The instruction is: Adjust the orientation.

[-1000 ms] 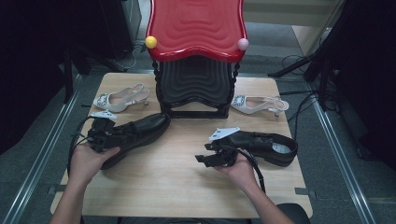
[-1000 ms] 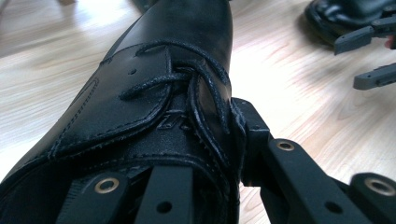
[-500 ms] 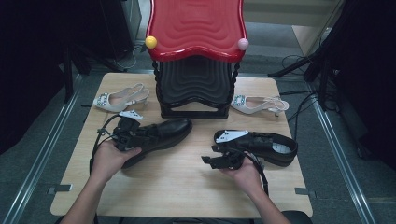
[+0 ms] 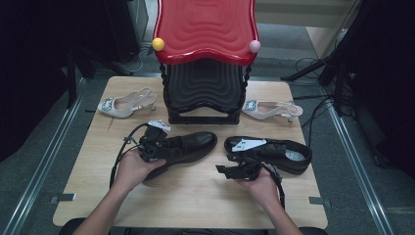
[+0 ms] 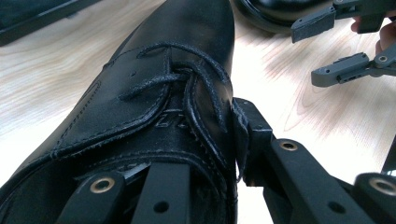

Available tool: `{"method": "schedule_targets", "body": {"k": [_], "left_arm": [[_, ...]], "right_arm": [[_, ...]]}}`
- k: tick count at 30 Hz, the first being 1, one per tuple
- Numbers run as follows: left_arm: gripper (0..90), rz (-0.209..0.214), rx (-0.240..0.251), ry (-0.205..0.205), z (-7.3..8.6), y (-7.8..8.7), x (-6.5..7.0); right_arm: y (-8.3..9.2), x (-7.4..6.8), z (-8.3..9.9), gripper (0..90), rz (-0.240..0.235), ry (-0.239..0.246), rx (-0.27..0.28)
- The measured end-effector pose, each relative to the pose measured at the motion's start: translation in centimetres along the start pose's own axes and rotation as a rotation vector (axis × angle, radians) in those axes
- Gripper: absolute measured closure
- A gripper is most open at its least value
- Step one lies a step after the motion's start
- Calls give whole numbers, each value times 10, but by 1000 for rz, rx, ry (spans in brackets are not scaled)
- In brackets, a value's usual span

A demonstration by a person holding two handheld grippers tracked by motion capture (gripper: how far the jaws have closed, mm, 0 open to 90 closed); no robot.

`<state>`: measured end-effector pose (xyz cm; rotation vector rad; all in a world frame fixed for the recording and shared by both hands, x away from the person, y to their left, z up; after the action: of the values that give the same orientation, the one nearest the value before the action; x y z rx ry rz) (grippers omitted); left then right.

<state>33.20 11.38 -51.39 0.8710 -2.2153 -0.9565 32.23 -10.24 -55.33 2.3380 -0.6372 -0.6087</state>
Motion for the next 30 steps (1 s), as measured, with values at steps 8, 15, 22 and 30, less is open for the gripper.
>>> {"method": "schedule_targets", "body": {"k": [8, 15, 22, 30], "left_arm": [[743, 10, 1, -8, 4, -5, 2], [622, -3, -2, -38, 9, -1, -3], [522, -9, -20, -37, 13, 5, -9], [486, -15, 10, -24, 14, 25, -18]], "right_arm": [[2, 0, 2, 382, 1, -4, 4], [0, -1, 2, 382, -1, 1, 0], [1, 0, 1, 381, 0, 1, 1], [-1, -1, -1, 382, -3, 6, 4]]}}
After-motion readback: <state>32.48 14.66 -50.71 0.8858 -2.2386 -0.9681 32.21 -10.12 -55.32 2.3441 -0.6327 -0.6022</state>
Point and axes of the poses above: each handheld gripper's, and its own axes: y roughly backward along the jaws, z roughly out of its underside, x roughly to its right, the point moved 7 cm from there along -y, roughly forward along the jaws, and after that the axes turned 5 degrees about -z, right-handed, at the moved point
